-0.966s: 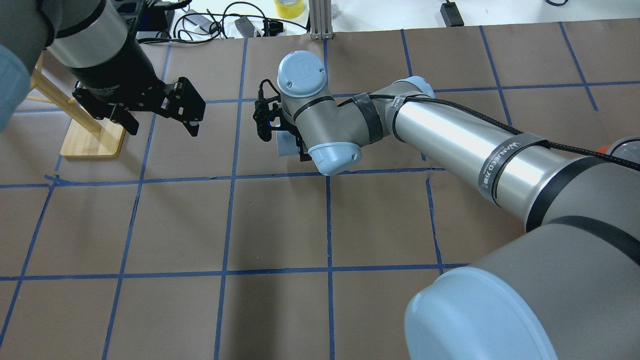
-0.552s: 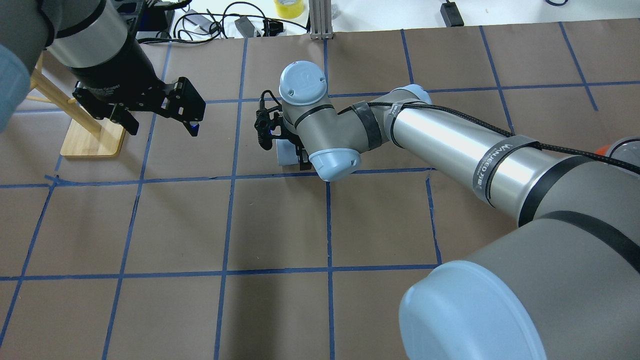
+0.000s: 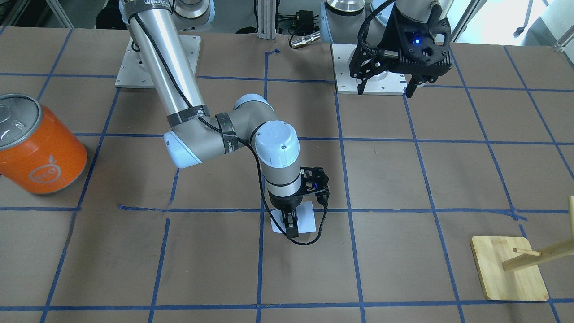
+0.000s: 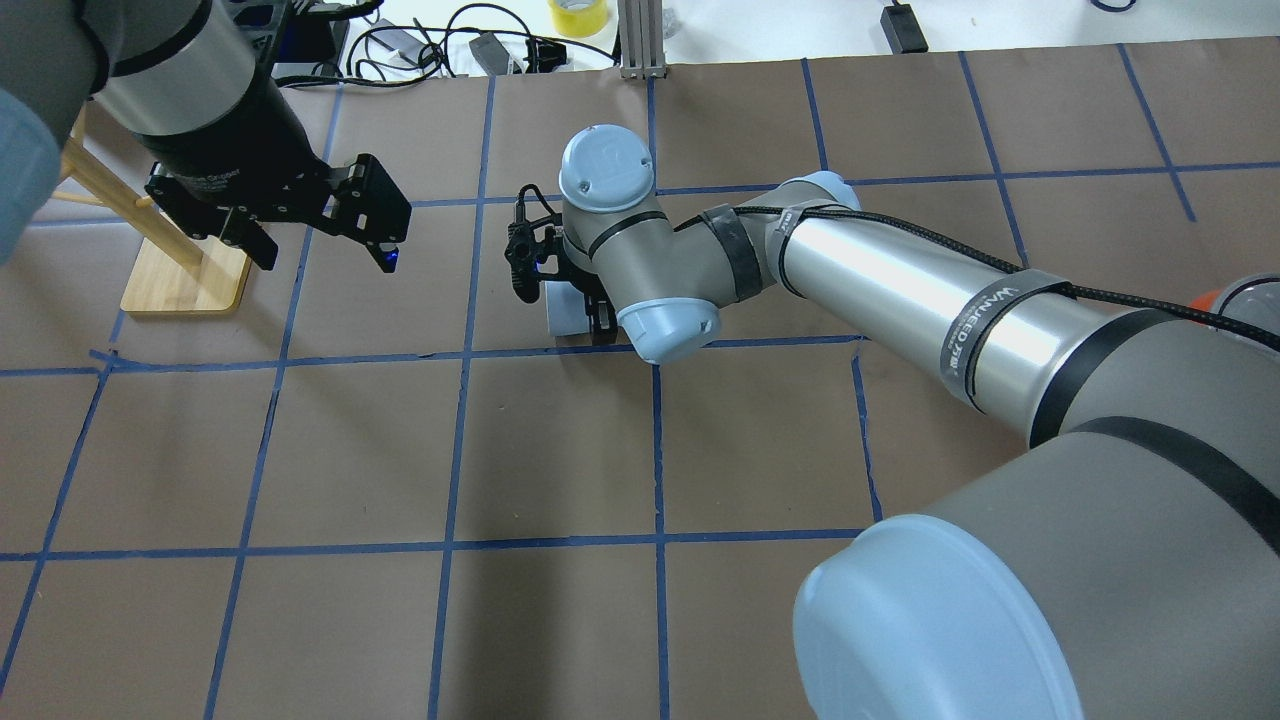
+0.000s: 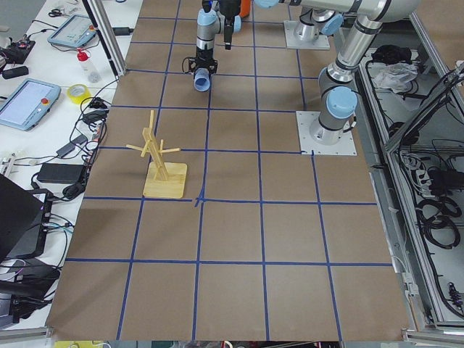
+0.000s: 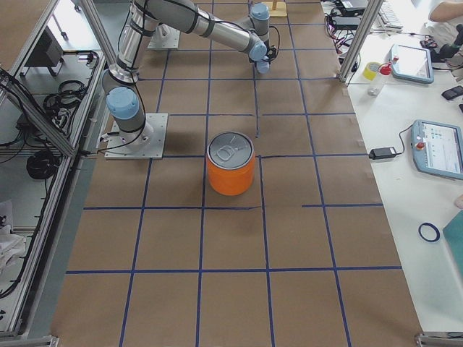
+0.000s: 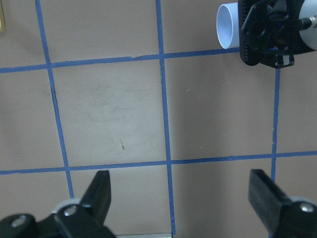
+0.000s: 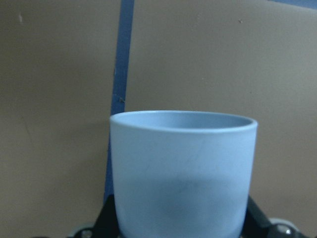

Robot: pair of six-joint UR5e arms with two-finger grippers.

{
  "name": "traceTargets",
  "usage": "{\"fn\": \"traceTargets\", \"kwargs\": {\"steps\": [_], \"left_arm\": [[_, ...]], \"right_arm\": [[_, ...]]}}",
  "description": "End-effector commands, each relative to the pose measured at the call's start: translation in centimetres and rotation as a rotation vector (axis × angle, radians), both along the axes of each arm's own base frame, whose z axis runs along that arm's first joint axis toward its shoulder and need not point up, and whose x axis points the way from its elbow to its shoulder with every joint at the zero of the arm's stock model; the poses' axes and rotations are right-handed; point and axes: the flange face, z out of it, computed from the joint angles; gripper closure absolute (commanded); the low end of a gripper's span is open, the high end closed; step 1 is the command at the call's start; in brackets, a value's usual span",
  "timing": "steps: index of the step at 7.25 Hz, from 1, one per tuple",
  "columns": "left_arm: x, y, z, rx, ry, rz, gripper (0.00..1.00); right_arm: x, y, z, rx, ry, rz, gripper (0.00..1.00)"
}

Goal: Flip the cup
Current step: 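Carry the white cup with the right gripper toward the table center, then release the cup on its side and raise the right gripper away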

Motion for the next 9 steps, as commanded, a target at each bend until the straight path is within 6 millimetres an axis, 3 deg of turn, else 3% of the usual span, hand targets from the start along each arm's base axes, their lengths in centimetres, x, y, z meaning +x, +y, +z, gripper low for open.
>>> {"fn": "traceTargets", "kwargs": {"steps": [1, 3, 4, 5, 6, 8, 9], "left_arm": [[0.0, 0.0, 0.0, 0.0, 0.0, 0.0, 0.0], [0.0, 0.0, 0.0, 0.0, 0.0, 0.002, 0.0], [0.0, 0.0, 0.0, 0.0, 0.0, 0.002, 0.0], [0.0, 0.0, -0.1, 0.001, -0.002, 0.002, 0.0], [0.0, 0.0, -0.1, 0.001, -0.002, 0.002, 0.0], [0.0, 0.0, -0.1, 0.001, -0.002, 0.0, 0.0], [0.0, 0.0, -0.2, 0.005, -0.002, -0.002, 0.0]], "right_arm": [[0.2, -0.1, 0.4, -0.023, -0.02, -0.01, 0.0], [0.9, 0.0, 1.8, -0.053, -0.026, -0.006, 0.0], [0.6, 0.0, 5.1, -0.094, -0.047, -0.051, 0.0], [-1.3, -0.6, 8.1, -0.107, -0.077, -0.17, 0.0], [-3.7, -1.5, 10.7, -0.119, -0.117, -0.312, 0.0], [-13.0, -4.2, 12.9, 0.009, -0.124, -0.738, 0.0], [-18.0, -4.3, 15.6, 0.078, -0.154, -1.033, 0.0]]}}
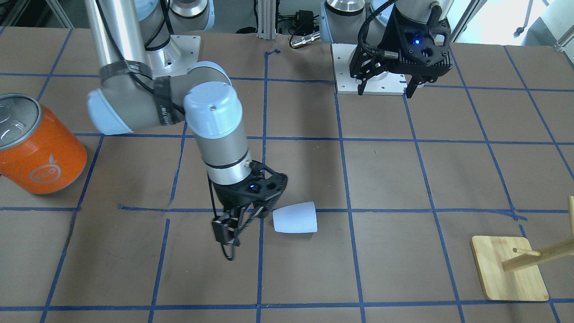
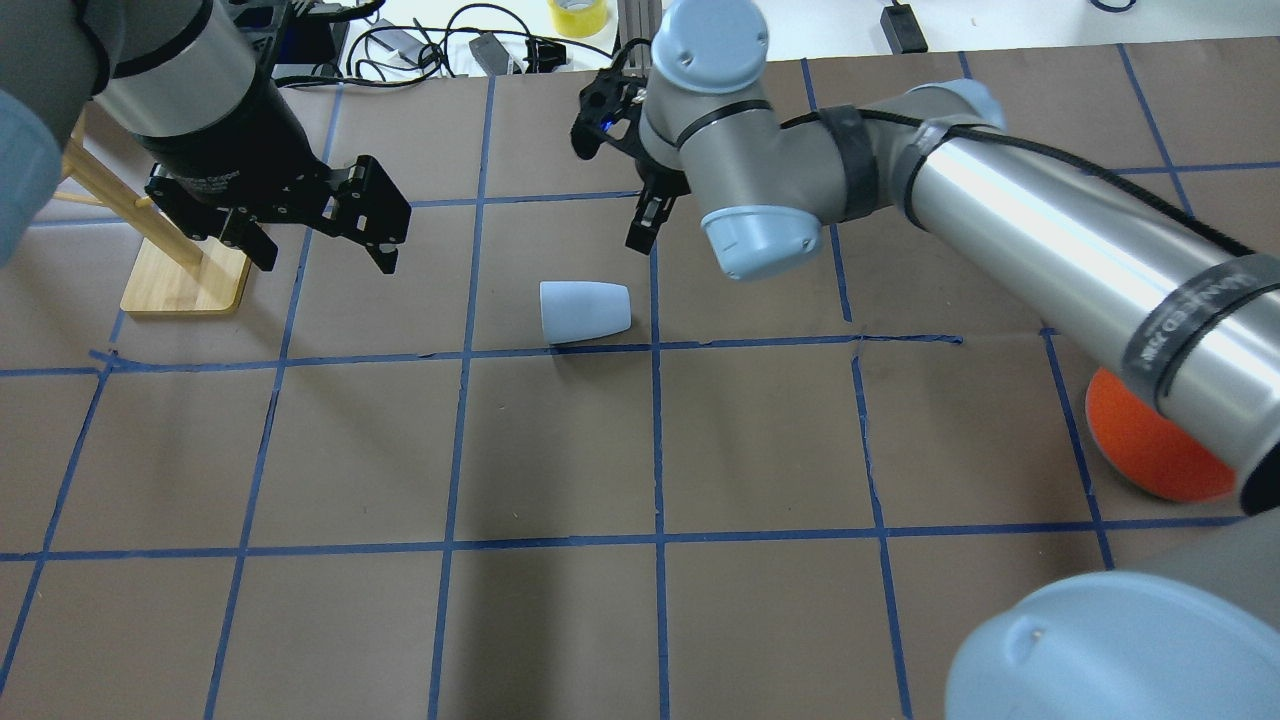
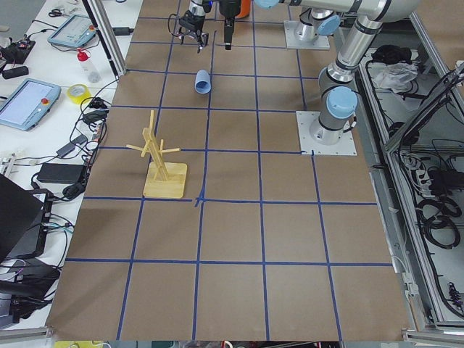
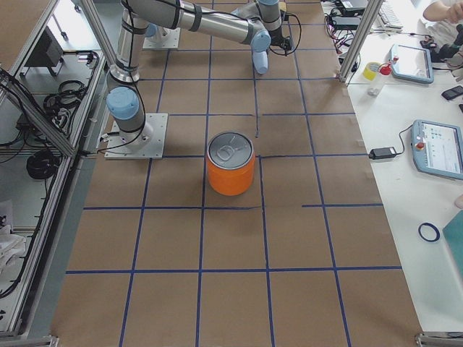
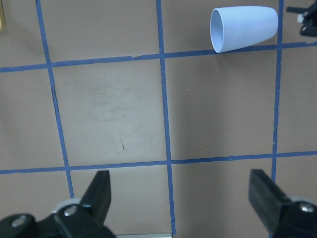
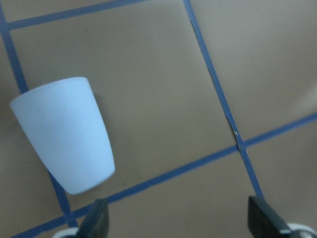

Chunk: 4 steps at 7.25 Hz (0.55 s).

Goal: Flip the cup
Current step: 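Release the cup on its side and raise the right gripper away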

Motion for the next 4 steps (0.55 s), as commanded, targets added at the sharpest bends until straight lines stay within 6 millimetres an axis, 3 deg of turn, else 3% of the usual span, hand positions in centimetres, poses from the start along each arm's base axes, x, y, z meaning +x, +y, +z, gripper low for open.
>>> {"fn": "traceTargets", "kwargs": {"steps": [1, 2, 3, 4], "left_arm": [[0.0, -0.2, -1.0, 0.021, 0.001, -0.011, 0.0], [-0.2, -1.3, -3.1, 0.048, 0.067, -0.025, 0.0], [0.1, -3.0, -6.1, 0.022, 0.167, -0.028, 0.0], [2.5, -4.8, -11.8, 0.043, 0.181, -0.038, 0.0]], "right_arm": [[-10.3, -0.3, 4.8, 0.132, -0.08, -0.526, 0.0], [-15.2, -0.2, 5.7, 0.202, -0.088, -0.695, 0.0], [-18.2, 1.2, 7.6, 0.245, -0.072, -0.754, 0.0], [-20.0, 3.6, 9.1, 0.341, -0.04, -0.81, 0.0]]}}
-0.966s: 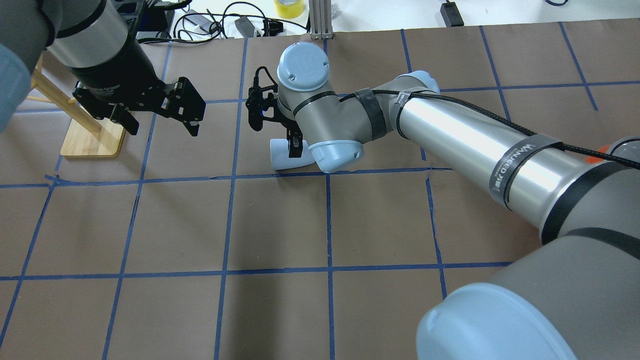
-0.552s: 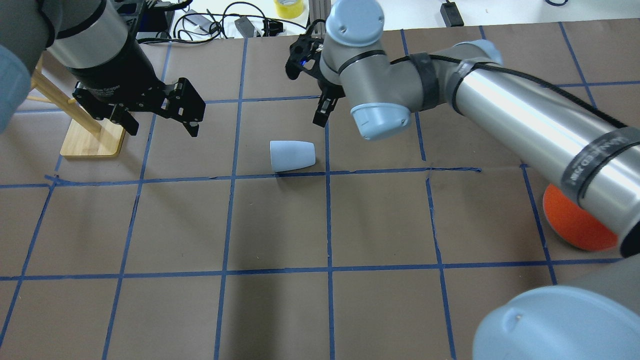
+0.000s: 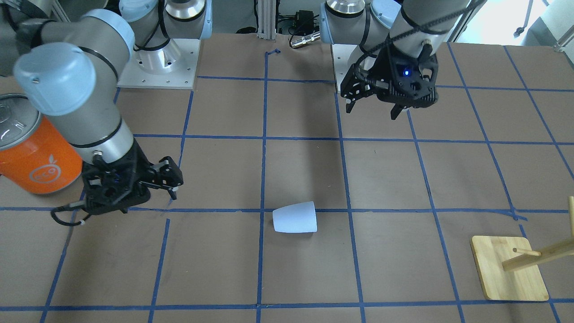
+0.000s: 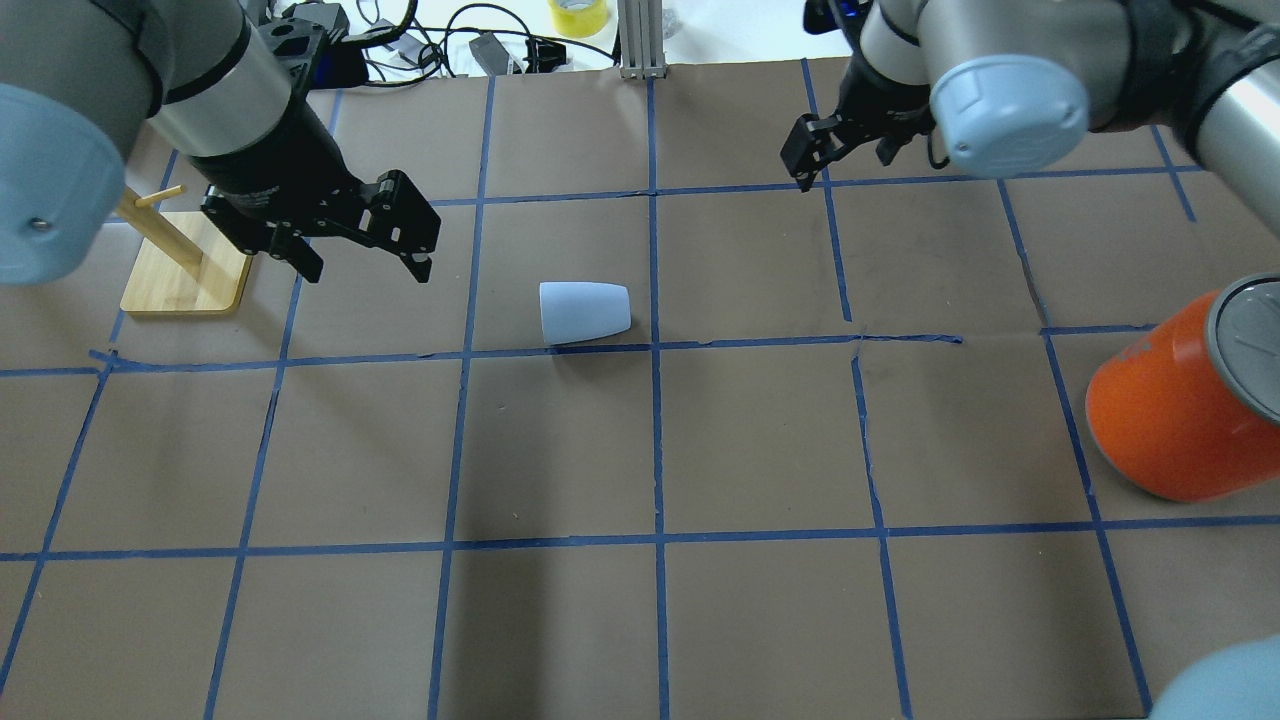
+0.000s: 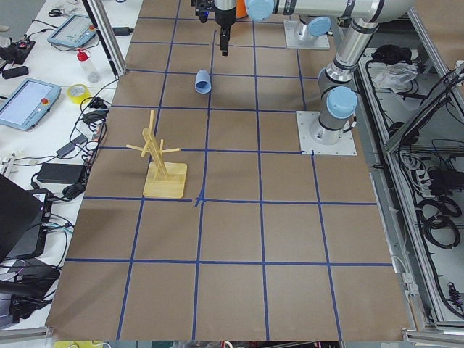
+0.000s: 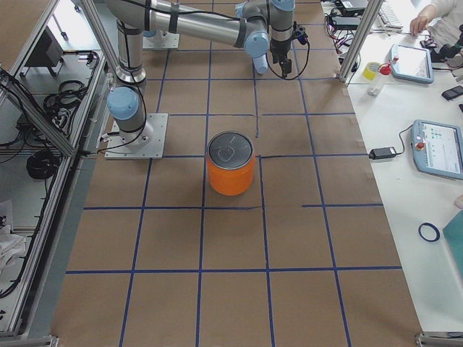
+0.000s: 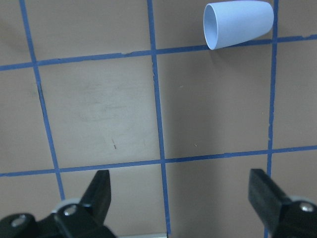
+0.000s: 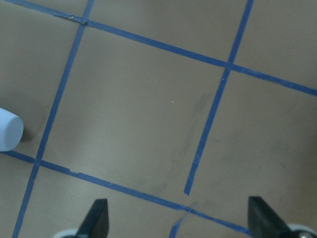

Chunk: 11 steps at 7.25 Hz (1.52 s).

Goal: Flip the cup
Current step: 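Reach the left gripper sideways to the lying cup and grasp it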

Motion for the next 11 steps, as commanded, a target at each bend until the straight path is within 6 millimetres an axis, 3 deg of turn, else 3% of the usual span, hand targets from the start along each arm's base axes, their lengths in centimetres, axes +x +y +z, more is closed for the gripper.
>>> {"fn": "traceTargets", "kwargs": {"steps": [1, 2, 4, 6, 7, 9, 10, 11], "left_arm": [[2.9, -2.8, -10.4, 0.024, 0.151, -0.002, 0.0], [4.0, -4.0, -12.5, 0.043, 0.26, 0.024, 0.0], [5.3, -7.3, -18.4, 0.088, 0.519, 0.056, 0.0], [4.1, -9.8, -24.0, 0.071, 0.736, 0.087, 0.0], [4.1, -10.7, -26.2, 0.042, 0.747, 0.074, 0.0], [3.8, -11.9, -29.5, 0.009, 0.741, 0.054, 0.19], [2.4, -11.8, -29.6, -0.006, 0.796, 0.04, 0.28], [1.2, -11.5, -29.3, -0.005, 0.879, 0.052, 0.29]], "right_arm": [[-4.8, 3.6, 4.1, 0.102, 0.007, -0.19, 0.0], [-5.0, 4.7, 5.5, 0.079, 0.047, -0.232, 0.0], [-6.3, 4.7, 5.7, 0.07, 0.153, -0.254, 0.0], [-5.3, 5.4, 6.8, 0.051, 0.141, -0.24, 0.0], [-5.0, 6.5, 8.4, 0.023, 0.142, -0.239, 0.0], [-4.2, 7.9, 10.1, -0.005, 0.13, -0.227, 0.0], [-3.7, 8.2, 9.6, 0.005, 0.129, -0.217, 0.0], [-1.6, 9.1, 10.2, -0.006, 0.085, -0.185, 0.0]]}}
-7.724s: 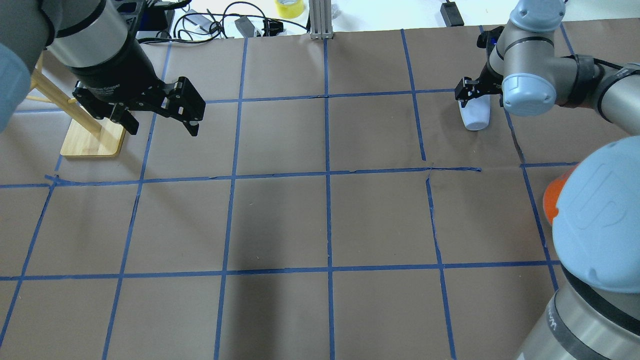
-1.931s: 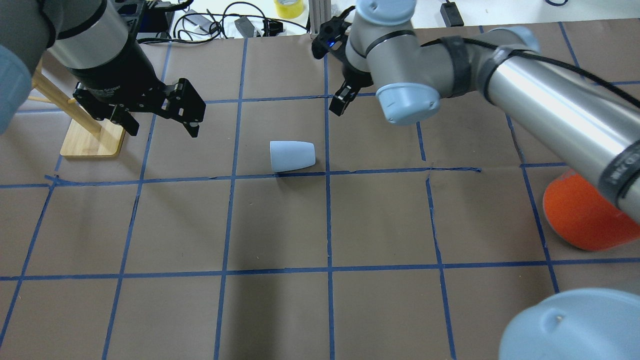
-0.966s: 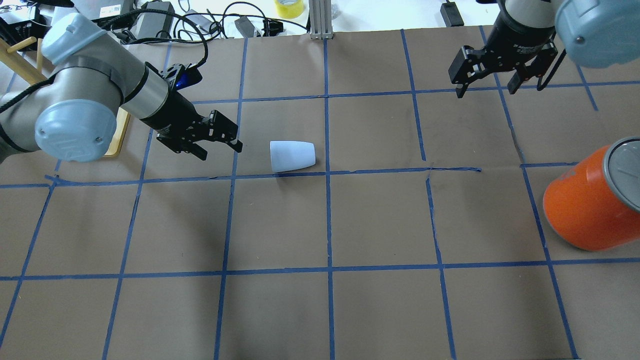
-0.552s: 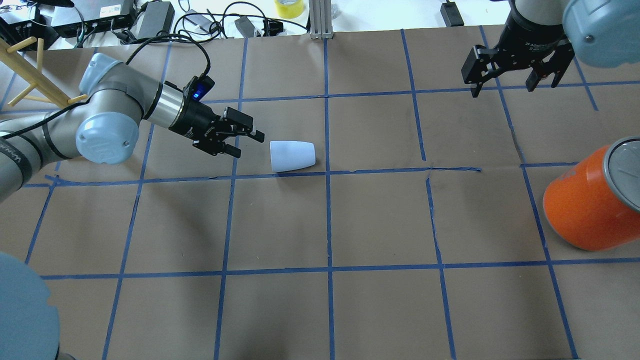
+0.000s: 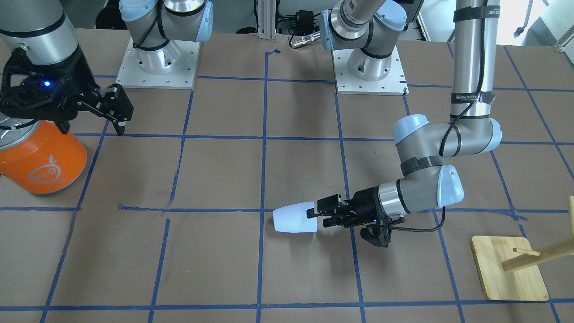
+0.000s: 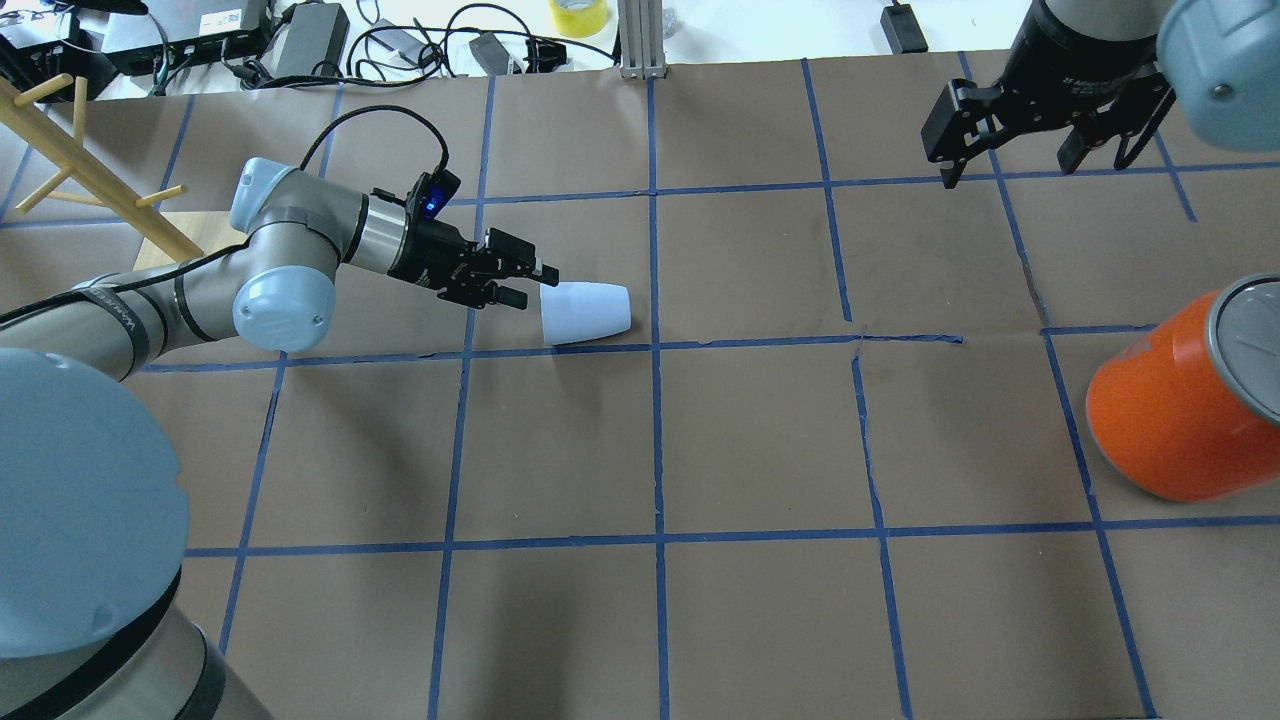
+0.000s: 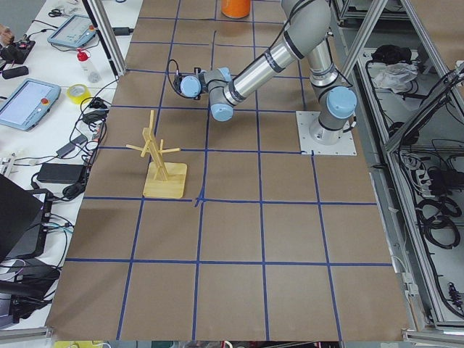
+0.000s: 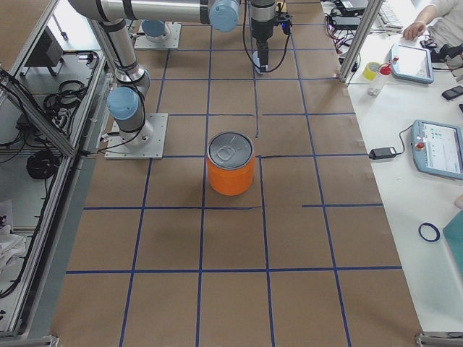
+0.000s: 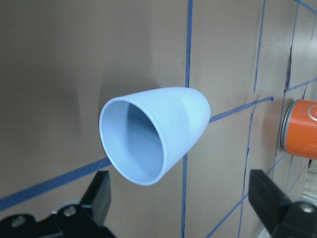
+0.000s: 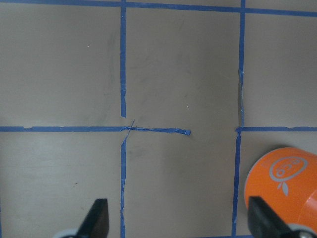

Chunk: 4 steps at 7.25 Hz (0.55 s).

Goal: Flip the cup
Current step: 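Reach the left gripper sideways to the lying cup and grasp it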

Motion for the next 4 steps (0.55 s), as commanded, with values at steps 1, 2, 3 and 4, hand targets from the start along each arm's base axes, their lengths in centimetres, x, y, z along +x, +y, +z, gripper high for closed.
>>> {"fn": "traceTargets", "kwargs": {"steps": [1, 2, 3, 4], "left_arm": [[-1.4, 0.3, 0.0, 0.002, 0.085, 0.011, 0.29], [-1.5, 0.3, 0.1, 0.013, 0.082, 0.019, 0.54], [-1.4, 0.1, 1.1, 0.014, 0.064, 0.032, 1.0], [-1.3, 0.0, 0.8, 0.023, 0.051, 0.042, 1.0]], "right_arm": [[2.5, 1.1, 0.3, -0.005, -0.036, 0.044, 0.0], [2.4, 1.4, 0.1, 0.02, -0.026, 0.042, 0.0], [2.5, 1.4, 0.1, 0.021, -0.027, 0.042, 0.0], [2.4, 1.4, 0.1, 0.02, -0.026, 0.041, 0.0]]}}
